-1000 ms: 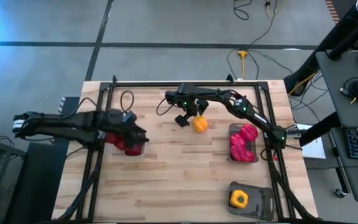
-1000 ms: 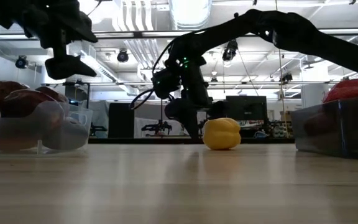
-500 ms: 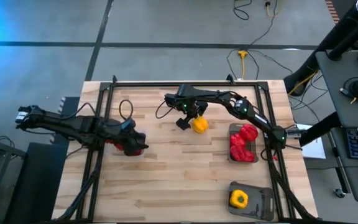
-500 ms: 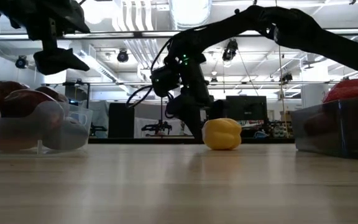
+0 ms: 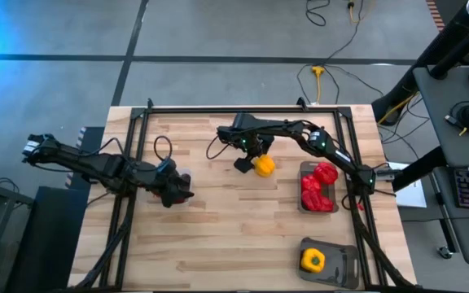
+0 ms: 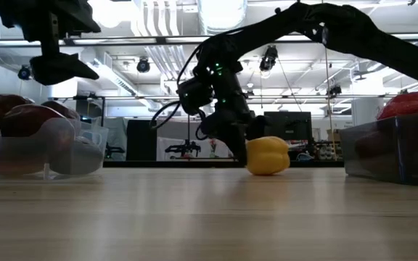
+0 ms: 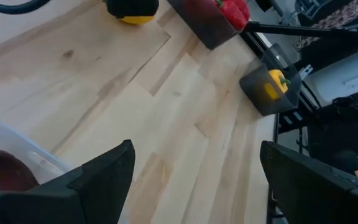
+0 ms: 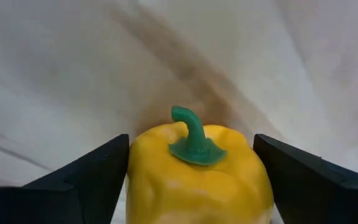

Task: Sort produce into baskets
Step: Put the yellow bell pepper in the bottom black bin

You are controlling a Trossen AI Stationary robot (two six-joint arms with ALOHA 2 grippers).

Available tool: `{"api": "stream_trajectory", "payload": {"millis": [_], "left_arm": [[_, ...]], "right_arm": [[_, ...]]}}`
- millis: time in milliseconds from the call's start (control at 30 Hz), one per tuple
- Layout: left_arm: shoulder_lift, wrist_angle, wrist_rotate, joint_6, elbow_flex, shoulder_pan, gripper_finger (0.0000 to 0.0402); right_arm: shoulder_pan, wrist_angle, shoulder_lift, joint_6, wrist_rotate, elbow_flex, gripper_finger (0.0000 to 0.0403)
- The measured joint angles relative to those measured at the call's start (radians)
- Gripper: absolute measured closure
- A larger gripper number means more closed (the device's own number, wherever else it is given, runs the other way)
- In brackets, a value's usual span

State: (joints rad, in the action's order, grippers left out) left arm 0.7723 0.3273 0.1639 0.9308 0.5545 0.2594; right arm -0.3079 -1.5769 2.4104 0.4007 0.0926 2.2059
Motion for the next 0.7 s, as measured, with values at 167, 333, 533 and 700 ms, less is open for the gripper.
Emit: {"api": "stream_trajectory", "payload": {"millis": [167,333,533,700], "left_arm": [[0.0,-0.008,0.064,0.042,0.0,0.092,0.0074],[0.005,-0.018,0.138,0.057,0.0,0.168,0.0074],[0.038,-0.044,0.152,0.067,0.0,0.187,0.0074],[0.071,-0.11,0.153,0.075,0.0,0.187,0.0074]], "right_arm": [[0.015,-0.001,-0.006,0.027,0.021,-0.038,0.0091],[0.035,0.012,-0.025,0.052,0.037,-0.04,0.0095],[0.091,0.009,-0.138,0.045,0.025,-0.042,0.0105],[0.214,0.008,-0.321,0.032,-0.067,-0.087,0.0121]]}}
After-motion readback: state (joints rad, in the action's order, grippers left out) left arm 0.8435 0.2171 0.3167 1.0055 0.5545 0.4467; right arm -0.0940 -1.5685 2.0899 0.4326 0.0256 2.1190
